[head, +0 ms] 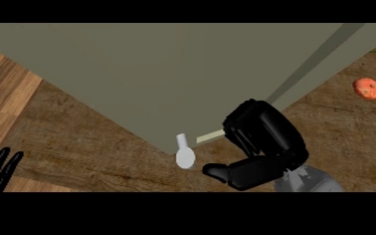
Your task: Pick up the bottled water, place it into the cabinet and close the cabinet
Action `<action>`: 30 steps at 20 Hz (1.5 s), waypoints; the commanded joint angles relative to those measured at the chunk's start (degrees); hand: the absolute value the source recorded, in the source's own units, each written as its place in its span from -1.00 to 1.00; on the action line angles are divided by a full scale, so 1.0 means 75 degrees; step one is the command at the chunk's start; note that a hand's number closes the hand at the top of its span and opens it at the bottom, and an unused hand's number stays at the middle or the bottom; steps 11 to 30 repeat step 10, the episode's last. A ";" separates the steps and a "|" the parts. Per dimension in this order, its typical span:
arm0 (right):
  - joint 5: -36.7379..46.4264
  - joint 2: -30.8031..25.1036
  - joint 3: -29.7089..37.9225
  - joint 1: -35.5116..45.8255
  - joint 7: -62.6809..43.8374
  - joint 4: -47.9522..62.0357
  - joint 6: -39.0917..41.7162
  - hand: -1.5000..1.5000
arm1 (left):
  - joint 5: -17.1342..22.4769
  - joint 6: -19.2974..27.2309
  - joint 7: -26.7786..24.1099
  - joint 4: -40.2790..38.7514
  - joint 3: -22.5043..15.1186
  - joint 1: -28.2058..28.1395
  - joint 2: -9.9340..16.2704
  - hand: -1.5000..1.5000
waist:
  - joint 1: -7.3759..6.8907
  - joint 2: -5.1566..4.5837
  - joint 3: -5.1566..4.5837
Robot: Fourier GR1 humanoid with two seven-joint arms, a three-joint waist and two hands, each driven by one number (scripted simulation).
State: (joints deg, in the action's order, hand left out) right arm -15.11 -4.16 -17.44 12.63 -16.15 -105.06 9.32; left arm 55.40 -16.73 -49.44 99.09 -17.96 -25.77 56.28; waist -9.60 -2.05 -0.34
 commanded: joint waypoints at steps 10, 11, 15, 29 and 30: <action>0.0236 0.0552 0.1378 0.4236 -0.0271 0.4363 -0.0721 1.00 | 0.0137 -0.0380 0.0045 -0.0074 0.0177 0.0115 -0.0185 -1.00 | 0.0475 0.0083 0.0038; 0.0236 0.0552 0.1378 0.4236 -0.0271 0.4363 -0.0721 1.00 | 0.0137 -0.0380 0.0045 -0.0074 0.0177 0.0115 -0.0185 -1.00 | 0.0475 0.0083 0.0038; 0.0236 0.0552 0.1378 0.4236 -0.0271 0.4363 -0.0721 1.00 | 0.0137 -0.0380 0.0045 -0.0074 0.0177 0.0115 -0.0185 -1.00 | 0.0475 0.0083 0.0038; 0.0236 0.0552 0.1378 0.4236 -0.0271 0.4363 -0.0721 1.00 | 0.0137 -0.0380 0.0045 -0.0074 0.0177 0.0115 -0.0185 -1.00 | 0.0475 0.0083 0.0038; 0.0236 0.0552 0.1378 0.4236 -0.0271 0.4363 -0.0721 1.00 | 0.0137 -0.0380 0.0045 -0.0074 0.0177 0.0115 -0.0185 -1.00 | 0.0475 0.0083 0.0038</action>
